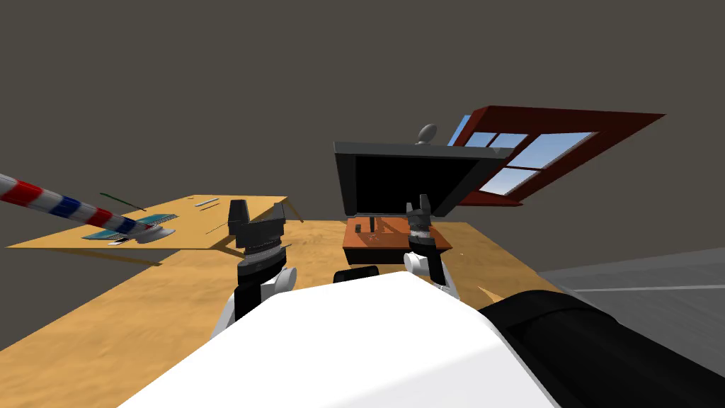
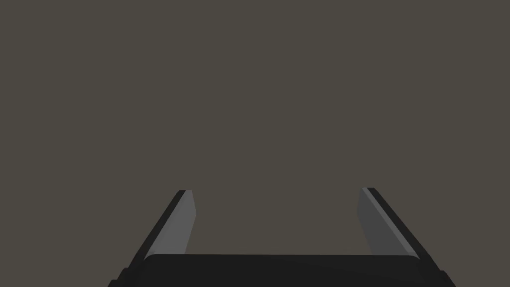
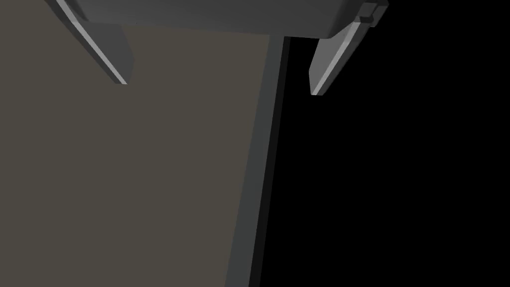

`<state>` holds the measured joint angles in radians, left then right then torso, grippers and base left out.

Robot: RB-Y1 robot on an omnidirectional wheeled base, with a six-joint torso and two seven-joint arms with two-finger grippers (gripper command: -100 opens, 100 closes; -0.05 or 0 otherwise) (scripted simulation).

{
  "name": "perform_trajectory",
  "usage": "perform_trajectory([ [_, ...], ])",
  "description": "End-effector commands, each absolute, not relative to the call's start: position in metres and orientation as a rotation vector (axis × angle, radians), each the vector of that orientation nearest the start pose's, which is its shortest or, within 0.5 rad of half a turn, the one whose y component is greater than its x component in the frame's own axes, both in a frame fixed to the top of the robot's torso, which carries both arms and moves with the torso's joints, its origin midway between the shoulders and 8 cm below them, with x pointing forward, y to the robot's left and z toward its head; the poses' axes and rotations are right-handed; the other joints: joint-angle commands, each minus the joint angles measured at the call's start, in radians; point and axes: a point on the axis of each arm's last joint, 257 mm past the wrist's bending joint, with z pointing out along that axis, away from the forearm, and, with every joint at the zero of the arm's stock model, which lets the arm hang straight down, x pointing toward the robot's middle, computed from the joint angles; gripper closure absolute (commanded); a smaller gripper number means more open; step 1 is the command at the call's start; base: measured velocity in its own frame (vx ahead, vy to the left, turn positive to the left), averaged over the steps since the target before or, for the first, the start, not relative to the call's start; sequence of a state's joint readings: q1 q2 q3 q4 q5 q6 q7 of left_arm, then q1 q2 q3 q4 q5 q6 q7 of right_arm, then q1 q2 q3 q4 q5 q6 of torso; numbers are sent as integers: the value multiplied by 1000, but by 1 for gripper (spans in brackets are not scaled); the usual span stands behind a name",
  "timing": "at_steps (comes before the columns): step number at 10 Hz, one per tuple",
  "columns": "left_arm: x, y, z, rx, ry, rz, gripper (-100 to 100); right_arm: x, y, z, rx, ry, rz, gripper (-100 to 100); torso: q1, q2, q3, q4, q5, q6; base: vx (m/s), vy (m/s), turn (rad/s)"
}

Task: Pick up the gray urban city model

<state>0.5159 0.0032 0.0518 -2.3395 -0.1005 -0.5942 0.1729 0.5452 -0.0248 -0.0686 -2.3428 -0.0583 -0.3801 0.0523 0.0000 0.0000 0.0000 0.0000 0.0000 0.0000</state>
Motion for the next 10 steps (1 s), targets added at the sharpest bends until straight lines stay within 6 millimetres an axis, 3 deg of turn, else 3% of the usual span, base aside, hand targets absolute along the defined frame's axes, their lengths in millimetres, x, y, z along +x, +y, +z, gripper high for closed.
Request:
perform_trajectory([
  [1, 313, 275, 61, -529, 550, -1378, 0, 345, -307, 12, 702, 713, 1176, -100, 0, 0, 0, 0, 0, 0, -2, 12, 52],
  [5, 313, 275, 61, -529, 550, -1378, 0, 359, -290, -21, 630, 879, 1113, -100, 3, 0, 0, 0, 1, 0, -6, 38, 120],
  [10, 313, 275, 61, -529, 550, -1378, 0, 376, -261, -102, 483, 1182, 974, -100, 4, -1, 0, 0, 1, -1, 6, 53, 246],
])
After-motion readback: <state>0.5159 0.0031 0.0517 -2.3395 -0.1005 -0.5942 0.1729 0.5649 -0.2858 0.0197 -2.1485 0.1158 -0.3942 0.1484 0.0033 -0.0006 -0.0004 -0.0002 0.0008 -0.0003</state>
